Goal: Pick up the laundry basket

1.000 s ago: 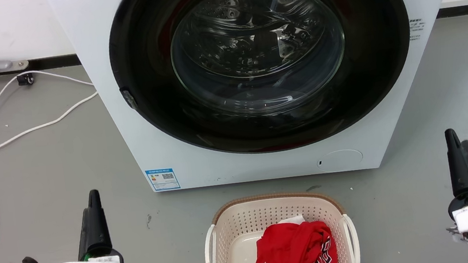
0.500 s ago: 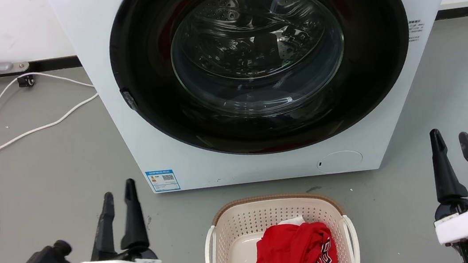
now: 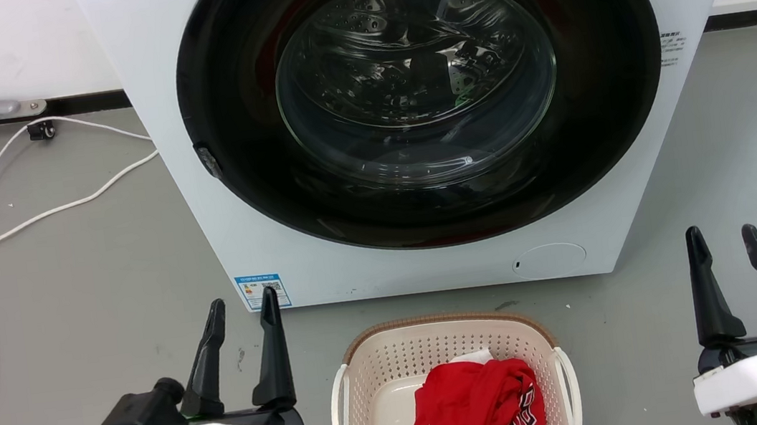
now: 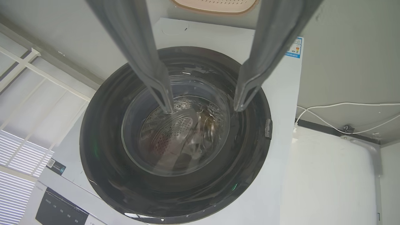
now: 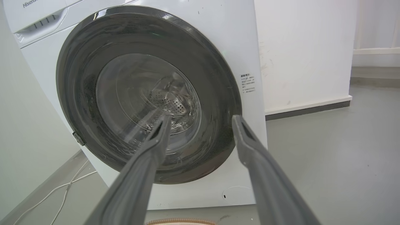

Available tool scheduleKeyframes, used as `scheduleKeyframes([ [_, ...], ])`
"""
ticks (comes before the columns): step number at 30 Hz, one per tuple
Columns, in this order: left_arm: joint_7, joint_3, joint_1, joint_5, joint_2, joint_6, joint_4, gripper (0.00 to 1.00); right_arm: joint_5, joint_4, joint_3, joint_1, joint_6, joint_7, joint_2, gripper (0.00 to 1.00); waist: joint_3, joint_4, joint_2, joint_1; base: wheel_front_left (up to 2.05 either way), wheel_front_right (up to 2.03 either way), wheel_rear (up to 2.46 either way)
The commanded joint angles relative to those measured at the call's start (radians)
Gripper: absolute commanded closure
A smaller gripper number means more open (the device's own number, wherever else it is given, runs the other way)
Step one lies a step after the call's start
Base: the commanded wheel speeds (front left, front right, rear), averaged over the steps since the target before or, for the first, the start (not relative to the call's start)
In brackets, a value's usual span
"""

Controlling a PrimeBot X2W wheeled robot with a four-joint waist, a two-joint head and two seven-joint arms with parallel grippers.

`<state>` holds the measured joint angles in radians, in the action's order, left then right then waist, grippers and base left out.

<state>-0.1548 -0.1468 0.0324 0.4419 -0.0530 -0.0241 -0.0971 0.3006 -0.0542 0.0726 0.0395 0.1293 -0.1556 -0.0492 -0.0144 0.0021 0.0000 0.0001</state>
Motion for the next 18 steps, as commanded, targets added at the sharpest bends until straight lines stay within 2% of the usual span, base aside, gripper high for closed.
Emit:
scheduleKeyframes([
  [1,-0.010,-0.007,-0.001,-0.024,-0.008,0.006,-0.017,0.00,-0.025,-0.006,0.001,0.003,0.002,-0.009,-0.002,0.00,0.000,0.000,0.0000,-0.0001,0.00,0.00,0.00],
  [9,-0.029,-0.063,0.001,-0.112,-0.035,0.052,-0.014,0.00,-0.112,0.009,0.007,0.011,0.002,-0.028,-0.002,0.00,-0.002,-0.002,0.0000,-0.0001,0.00,0.00,0.00],
  [18,-0.048,-0.119,-0.005,-0.189,-0.061,0.083,-0.015,0.00,-0.197,0.016,0.015,0.019,0.002,-0.048,-0.002,0.00,-0.008,-0.005,0.0000,-0.0001,0.00,0.00,0.00],
])
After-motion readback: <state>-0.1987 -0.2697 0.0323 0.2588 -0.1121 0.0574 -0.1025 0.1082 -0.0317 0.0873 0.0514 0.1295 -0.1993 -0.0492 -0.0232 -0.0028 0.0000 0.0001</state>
